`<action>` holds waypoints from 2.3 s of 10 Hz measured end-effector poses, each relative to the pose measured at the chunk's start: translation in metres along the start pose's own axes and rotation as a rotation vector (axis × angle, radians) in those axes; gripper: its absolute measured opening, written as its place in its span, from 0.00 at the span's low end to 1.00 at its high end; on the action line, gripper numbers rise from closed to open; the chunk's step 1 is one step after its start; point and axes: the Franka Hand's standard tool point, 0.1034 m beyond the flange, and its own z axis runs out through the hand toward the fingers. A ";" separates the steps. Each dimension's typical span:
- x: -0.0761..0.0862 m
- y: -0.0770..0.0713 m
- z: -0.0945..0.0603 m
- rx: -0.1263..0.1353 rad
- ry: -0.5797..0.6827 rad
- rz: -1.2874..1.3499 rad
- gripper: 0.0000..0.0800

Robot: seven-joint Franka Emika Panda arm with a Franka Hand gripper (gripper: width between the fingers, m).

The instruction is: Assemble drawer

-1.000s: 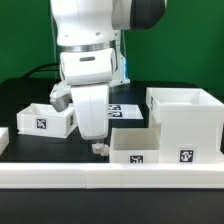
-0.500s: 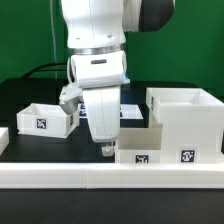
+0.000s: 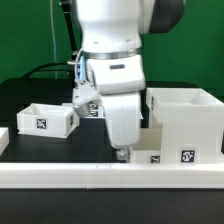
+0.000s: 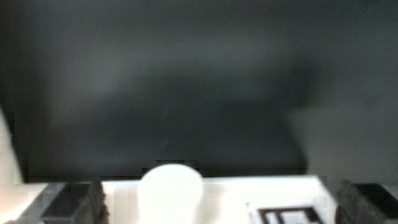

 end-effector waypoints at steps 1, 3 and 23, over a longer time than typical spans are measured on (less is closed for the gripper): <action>0.013 0.008 -0.001 -0.003 0.004 0.012 0.81; 0.030 0.009 0.000 -0.003 0.006 0.000 0.81; -0.047 -0.032 -0.053 -0.222 -0.033 0.144 0.81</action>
Offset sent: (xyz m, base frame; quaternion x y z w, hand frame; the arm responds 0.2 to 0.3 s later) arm 0.0000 0.0000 0.0000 0.0000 0.0000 0.0000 1.0000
